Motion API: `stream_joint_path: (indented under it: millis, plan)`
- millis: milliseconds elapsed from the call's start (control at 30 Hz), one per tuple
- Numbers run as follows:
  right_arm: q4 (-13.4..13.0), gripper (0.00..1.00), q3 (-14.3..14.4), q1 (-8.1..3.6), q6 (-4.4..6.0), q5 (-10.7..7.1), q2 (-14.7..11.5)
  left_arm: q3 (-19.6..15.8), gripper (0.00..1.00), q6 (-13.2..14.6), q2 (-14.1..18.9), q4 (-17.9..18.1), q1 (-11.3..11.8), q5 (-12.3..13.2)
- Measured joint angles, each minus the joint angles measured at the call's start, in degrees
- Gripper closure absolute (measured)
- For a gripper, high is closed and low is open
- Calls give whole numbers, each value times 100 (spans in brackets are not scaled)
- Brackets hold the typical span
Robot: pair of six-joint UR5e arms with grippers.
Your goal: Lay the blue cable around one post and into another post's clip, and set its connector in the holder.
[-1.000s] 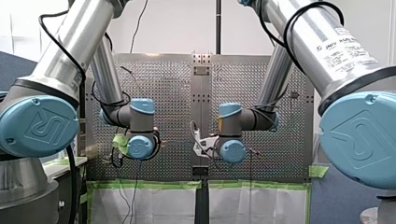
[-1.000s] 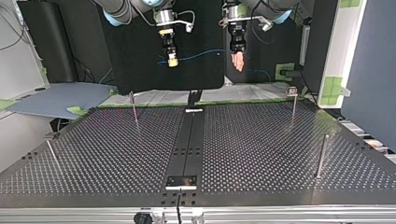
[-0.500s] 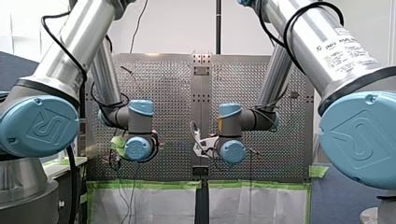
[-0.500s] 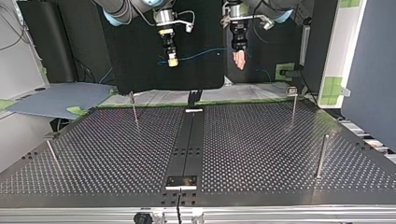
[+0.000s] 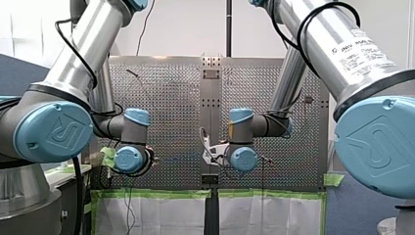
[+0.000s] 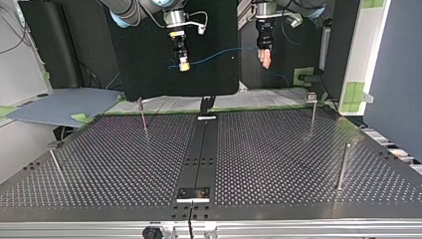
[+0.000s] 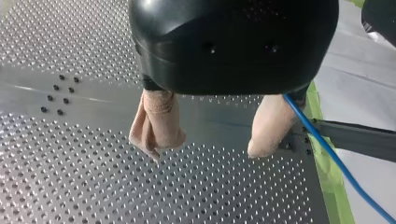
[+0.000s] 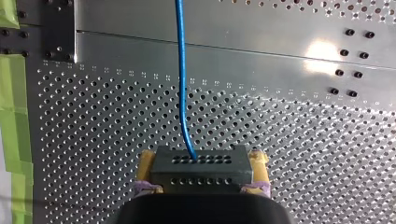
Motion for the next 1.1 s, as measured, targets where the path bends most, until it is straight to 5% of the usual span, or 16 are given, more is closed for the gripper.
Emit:
stream_joint_path:
  millis: [267, 433, 667, 867, 1100]
  plan:
    - [9, 100, -8, 8, 9, 9, 10, -4, 0, -1, 1, 0, 174, 67]
    - [168, 100, -169, 163, 149, 149, 75, 74, 0, -61, 134, -117, 161, 93]
    - [524, 100, -525, 293, 246, 126, -215, 121, 0, -262, 530, -512, 193, 97]
    - [812, 100, -811, 306, 249, 128, -499, 241, 0, -522, 836, -815, 279, 52]
    - [1162, 100, -1162, 311, 118, 284, -849, 572, 0, -691, 1198, -1177, 370, 110]
